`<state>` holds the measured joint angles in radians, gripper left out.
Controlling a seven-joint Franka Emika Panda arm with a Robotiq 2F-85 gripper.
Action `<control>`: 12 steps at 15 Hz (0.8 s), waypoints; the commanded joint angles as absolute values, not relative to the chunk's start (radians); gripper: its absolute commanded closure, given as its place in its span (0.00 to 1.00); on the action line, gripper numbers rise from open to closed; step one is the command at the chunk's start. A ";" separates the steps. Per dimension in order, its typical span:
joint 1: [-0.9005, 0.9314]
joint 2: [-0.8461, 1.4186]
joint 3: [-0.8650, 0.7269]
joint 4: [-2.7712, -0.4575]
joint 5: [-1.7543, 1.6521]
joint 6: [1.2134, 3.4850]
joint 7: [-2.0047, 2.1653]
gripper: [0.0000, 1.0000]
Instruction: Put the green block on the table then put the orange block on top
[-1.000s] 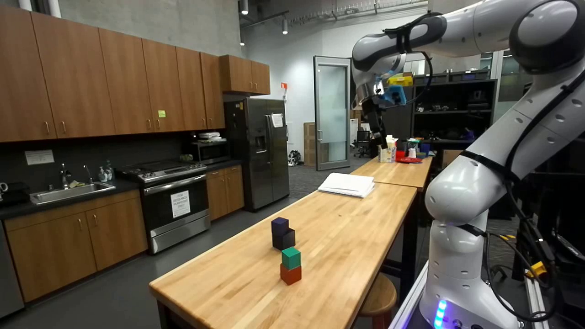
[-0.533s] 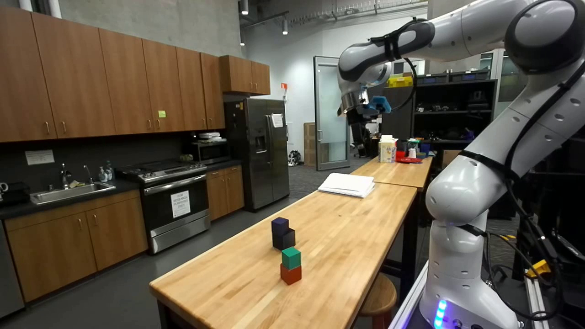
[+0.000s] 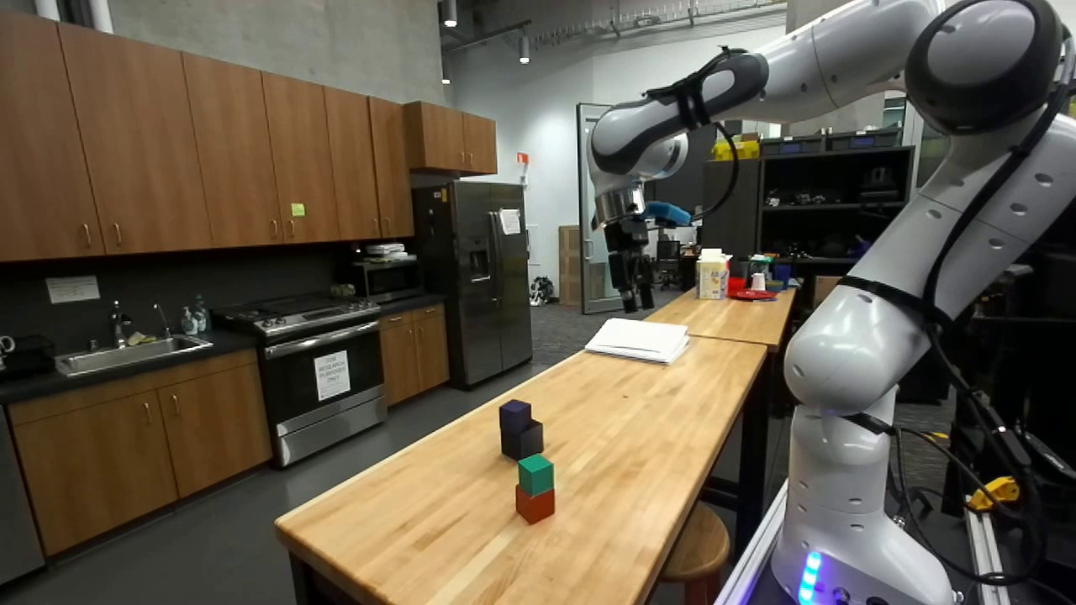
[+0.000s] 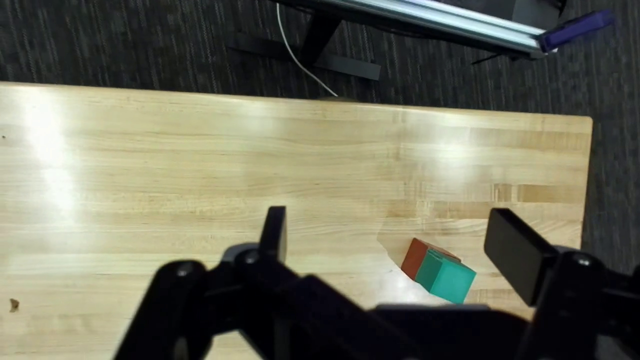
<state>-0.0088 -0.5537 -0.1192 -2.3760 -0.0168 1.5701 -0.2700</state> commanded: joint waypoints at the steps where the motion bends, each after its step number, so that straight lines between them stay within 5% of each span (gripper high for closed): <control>1: -0.003 -0.514 -0.072 -2.387 0.006 1.644 -0.179 0.00; 12: 0.024 -0.443 0.039 -2.463 0.038 1.857 0.035 0.00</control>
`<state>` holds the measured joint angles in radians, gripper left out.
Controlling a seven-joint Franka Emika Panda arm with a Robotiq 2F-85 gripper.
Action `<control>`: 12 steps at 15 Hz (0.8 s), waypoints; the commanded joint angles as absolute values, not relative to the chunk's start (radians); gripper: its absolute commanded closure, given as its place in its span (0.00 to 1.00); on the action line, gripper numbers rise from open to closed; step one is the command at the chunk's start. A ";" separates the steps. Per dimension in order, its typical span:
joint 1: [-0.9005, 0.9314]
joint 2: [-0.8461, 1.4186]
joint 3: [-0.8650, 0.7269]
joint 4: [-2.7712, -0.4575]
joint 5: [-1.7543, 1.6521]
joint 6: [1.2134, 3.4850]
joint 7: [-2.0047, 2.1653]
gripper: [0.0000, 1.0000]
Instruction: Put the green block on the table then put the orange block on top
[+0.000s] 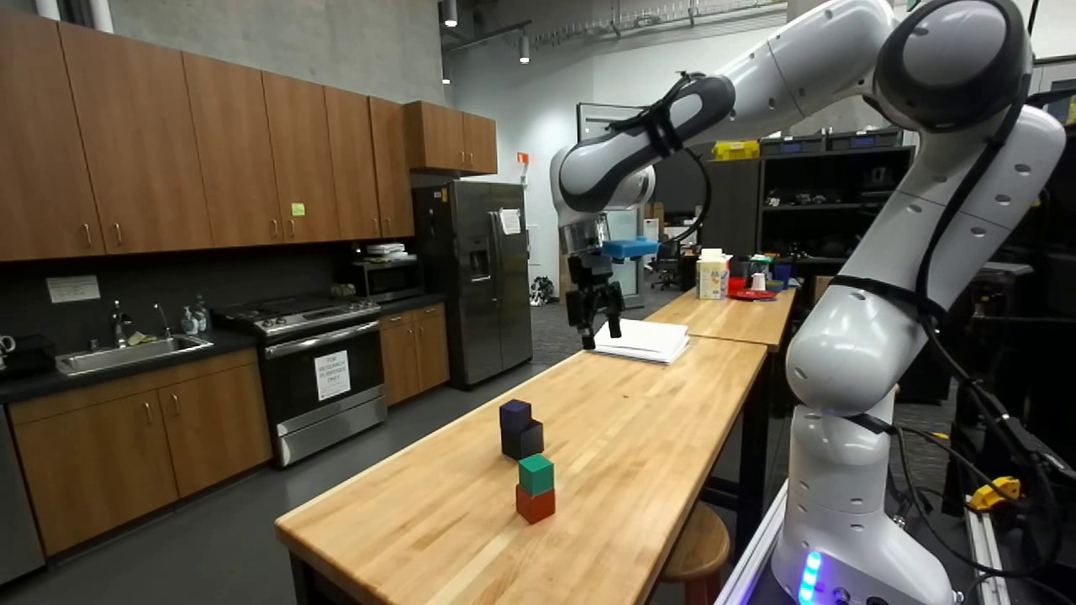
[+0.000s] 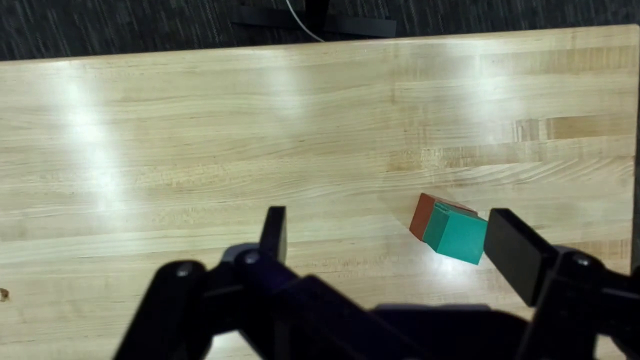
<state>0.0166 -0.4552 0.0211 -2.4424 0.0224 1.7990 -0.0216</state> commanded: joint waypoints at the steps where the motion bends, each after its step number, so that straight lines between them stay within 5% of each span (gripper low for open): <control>1: 0.028 -0.435 0.047 -2.470 0.051 1.883 0.056 0.00; 12: 0.116 -0.302 0.157 -2.519 0.200 2.176 0.225 0.00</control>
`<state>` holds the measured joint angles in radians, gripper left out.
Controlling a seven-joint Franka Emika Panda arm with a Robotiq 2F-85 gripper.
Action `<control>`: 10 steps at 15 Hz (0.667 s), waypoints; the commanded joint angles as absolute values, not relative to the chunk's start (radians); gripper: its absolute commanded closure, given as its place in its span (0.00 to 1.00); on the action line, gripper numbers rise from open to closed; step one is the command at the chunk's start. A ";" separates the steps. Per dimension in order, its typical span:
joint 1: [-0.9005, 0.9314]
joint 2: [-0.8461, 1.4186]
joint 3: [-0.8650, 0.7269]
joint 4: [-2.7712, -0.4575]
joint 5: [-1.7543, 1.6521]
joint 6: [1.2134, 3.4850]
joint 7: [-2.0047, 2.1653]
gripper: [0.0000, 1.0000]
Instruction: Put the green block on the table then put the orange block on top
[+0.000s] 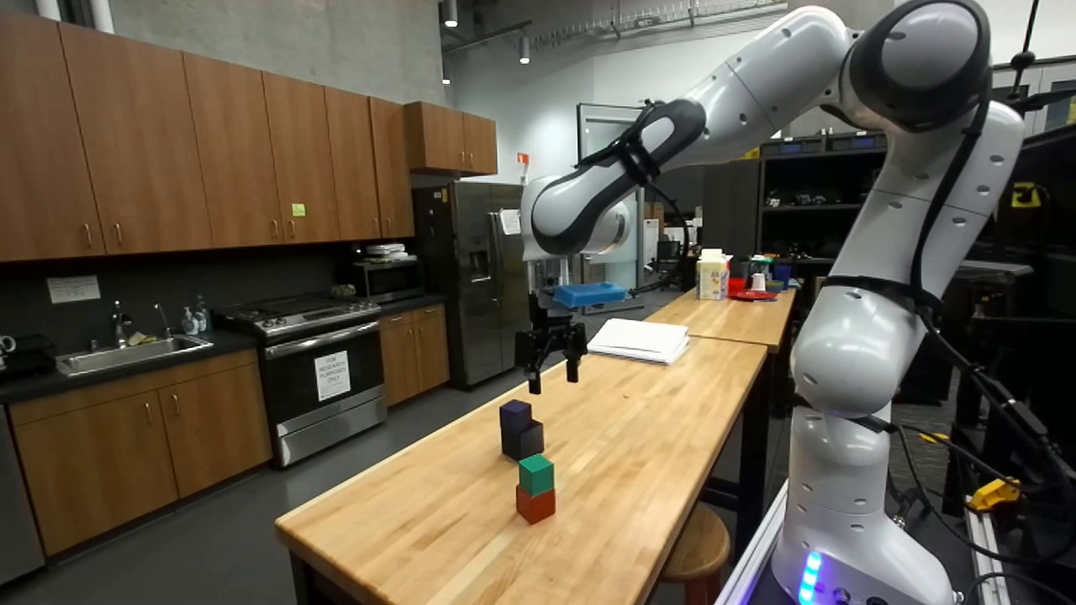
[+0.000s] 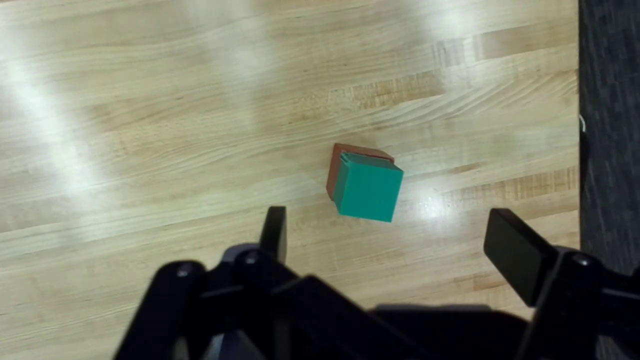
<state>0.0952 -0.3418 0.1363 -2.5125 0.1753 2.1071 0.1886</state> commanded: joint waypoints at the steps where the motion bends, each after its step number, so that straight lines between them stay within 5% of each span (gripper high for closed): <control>1: 0.122 -0.288 0.164 -2.524 0.204 2.201 0.230 0.00; 10: 0.144 -0.156 0.179 -2.547 0.182 2.371 0.210 0.00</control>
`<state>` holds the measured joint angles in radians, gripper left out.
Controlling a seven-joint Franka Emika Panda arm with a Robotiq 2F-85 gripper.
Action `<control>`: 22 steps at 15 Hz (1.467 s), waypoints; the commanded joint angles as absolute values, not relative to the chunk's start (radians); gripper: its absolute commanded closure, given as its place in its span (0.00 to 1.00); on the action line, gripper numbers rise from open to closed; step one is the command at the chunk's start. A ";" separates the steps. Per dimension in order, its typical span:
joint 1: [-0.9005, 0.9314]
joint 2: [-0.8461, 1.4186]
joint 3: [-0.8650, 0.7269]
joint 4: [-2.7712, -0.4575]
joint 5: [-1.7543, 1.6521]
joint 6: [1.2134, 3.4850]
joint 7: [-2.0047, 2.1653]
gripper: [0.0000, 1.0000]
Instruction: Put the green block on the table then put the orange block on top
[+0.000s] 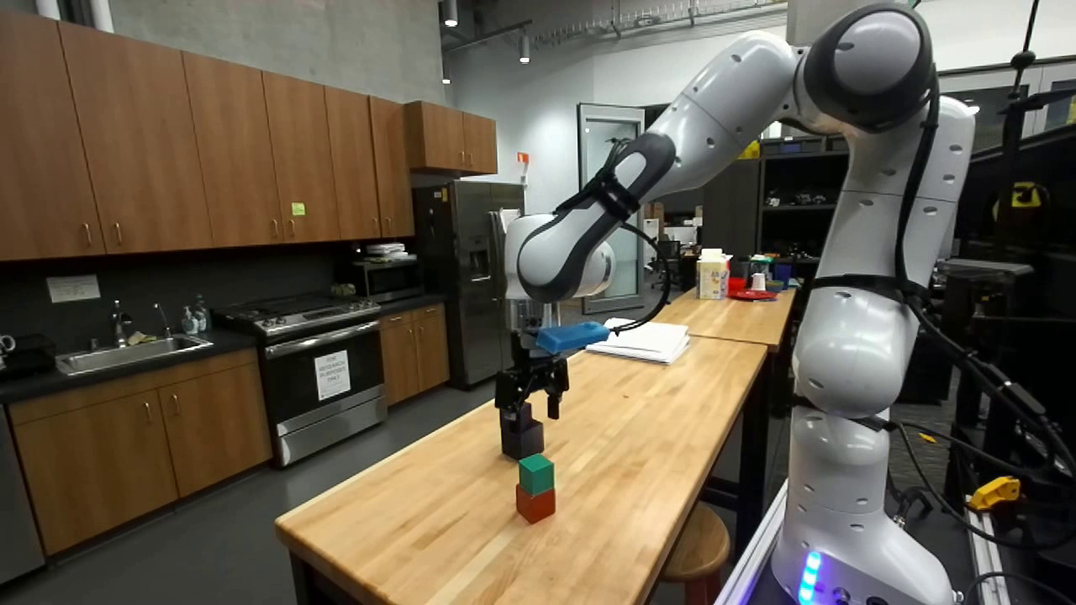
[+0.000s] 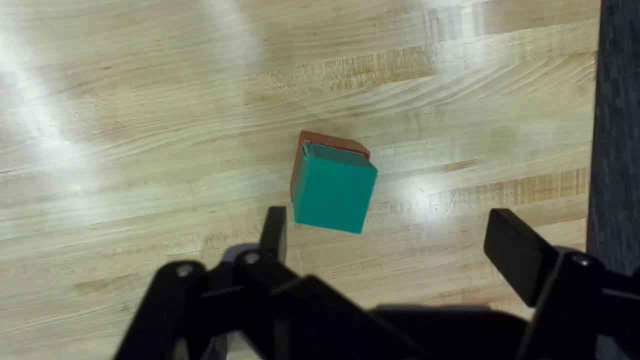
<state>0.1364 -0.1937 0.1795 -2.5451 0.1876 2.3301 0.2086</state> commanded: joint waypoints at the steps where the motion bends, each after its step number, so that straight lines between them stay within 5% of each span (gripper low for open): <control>1: 0.144 -0.144 0.178 -2.550 0.178 2.381 0.210 0.00; 15: 0.130 0.039 0.149 -2.535 0.107 2.498 0.207 0.00; 16: 0.130 0.051 0.145 -2.532 0.105 2.499 0.201 0.25; 18: 0.132 0.069 0.142 -2.522 0.111 2.490 0.183 0.31; 22: 0.140 0.089 0.145 -2.502 0.111 2.482 0.181 0.62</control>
